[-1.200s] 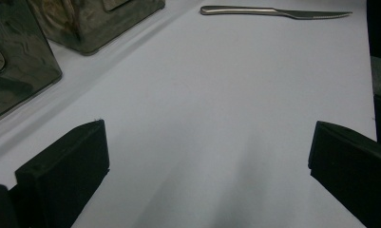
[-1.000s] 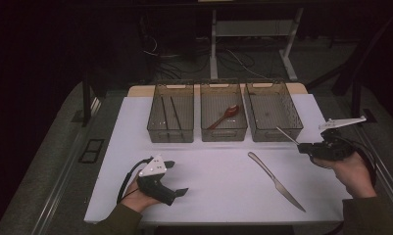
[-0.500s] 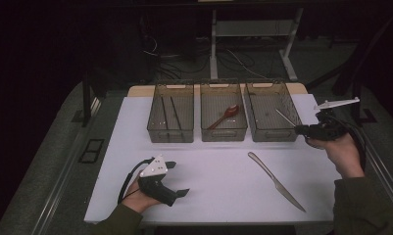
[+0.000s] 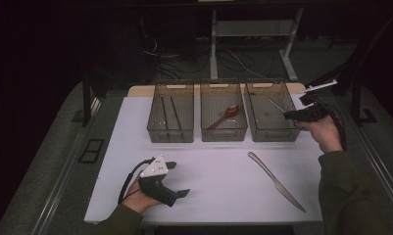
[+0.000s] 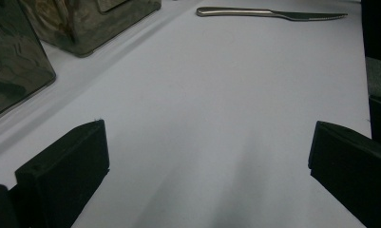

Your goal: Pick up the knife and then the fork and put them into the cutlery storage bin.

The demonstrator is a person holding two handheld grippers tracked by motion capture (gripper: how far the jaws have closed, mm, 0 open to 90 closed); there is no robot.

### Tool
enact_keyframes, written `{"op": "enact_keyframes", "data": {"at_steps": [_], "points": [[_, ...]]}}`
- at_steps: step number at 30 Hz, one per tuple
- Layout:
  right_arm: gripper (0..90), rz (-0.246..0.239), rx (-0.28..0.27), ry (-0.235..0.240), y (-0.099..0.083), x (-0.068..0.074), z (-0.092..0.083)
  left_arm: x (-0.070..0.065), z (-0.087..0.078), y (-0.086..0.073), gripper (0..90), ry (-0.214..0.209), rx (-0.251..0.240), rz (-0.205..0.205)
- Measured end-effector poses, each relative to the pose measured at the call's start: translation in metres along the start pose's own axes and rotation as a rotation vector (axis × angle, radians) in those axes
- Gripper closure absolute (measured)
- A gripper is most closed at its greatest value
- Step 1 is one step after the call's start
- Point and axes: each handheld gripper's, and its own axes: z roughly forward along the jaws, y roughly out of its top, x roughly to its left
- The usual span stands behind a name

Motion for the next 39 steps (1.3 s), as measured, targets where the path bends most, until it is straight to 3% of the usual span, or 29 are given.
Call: {"op": "enact_keyframes", "data": {"at_steps": [10,16,19,22,31,39], "points": [[83.8,0.015,0.086,-0.025,0.015,-0.006,0.044,0.000,0.000,0.001,0.0,-0.006,-0.002,0.007],[83.5,0.029,0.122,-0.028,0.017,-0.007,0.061,0.000,0.000,0.001,0.0,-0.007,-0.007,0.006],[76.5,0.046,0.115,-0.024,0.016,-0.008,0.063,0.000,-0.001,0.001,0.0,-0.008,-0.008,0.007],[67.2,0.051,0.079,-0.033,0.017,-0.007,0.058,0.000,0.000,0.001,0.0,-0.009,-0.007,0.007],[40.8,0.037,0.003,0.038,0.014,-0.004,0.031,0.000,-0.001,0.001,0.0,-0.004,-0.003,0.004],[34.8,0.022,-0.075,0.094,0.000,0.007,-0.008,0.001,-0.002,0.001,0.0,0.000,-0.002,0.004]]}}
